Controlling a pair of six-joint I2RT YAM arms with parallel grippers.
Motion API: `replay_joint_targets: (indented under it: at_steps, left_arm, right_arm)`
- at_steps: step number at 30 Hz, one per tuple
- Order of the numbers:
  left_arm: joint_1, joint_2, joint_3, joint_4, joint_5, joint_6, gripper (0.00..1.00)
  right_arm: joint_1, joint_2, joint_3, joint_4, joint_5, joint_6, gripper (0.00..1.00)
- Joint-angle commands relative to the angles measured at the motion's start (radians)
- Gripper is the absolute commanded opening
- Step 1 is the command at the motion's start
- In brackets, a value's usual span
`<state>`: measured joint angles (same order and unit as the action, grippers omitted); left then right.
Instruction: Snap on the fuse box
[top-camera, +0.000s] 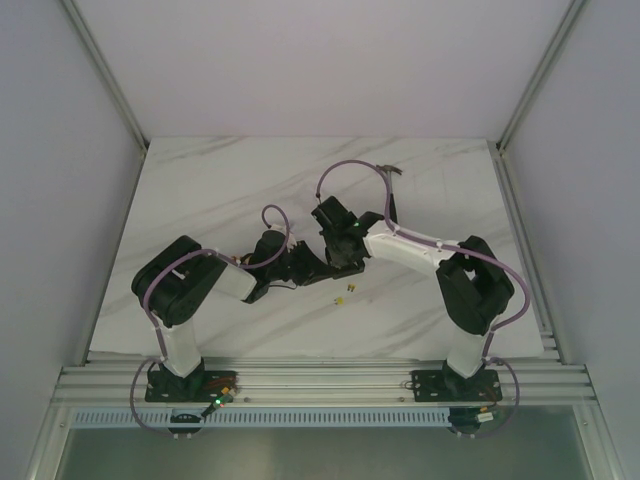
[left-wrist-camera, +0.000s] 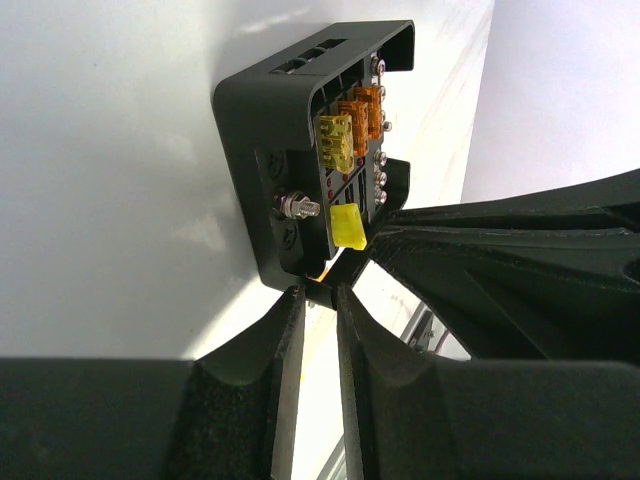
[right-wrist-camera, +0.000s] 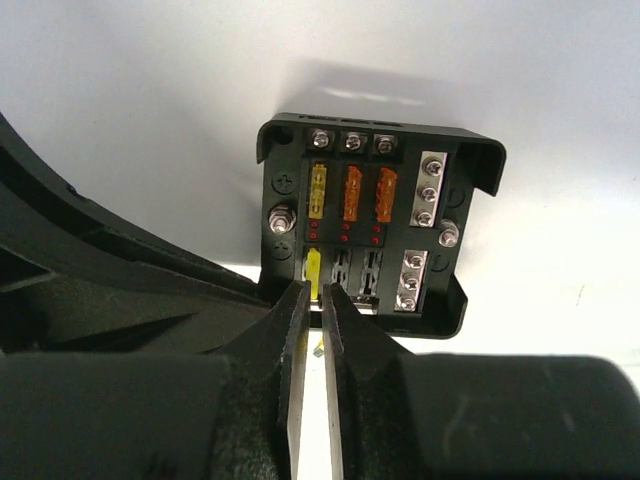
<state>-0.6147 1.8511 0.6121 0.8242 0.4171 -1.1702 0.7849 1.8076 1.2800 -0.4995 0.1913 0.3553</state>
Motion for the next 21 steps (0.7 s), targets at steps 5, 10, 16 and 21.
replay_joint_targets:
  at_steps: [5,10,16,21]
  left_arm:
    - [-0.010,0.043,0.003,-0.037,-0.015,0.007,0.27]
    - [-0.010,0.044,0.004,-0.037,-0.014,0.007,0.27]
    - [-0.010,0.042,0.003,-0.036,-0.015,0.006,0.27]
    - [-0.010,0.042,0.002,-0.036,-0.018,0.004,0.27]
  right_arm:
    - [-0.007,0.026,0.037,-0.014,-0.048,-0.002,0.15]
    - [-0.009,0.043,0.039,-0.030,-0.053,-0.004,0.12]
    - [-0.008,0.063,0.036,-0.063,-0.058,-0.010,0.07]
    - [-0.007,0.068,0.021,-0.099,-0.072,-0.017,0.05]
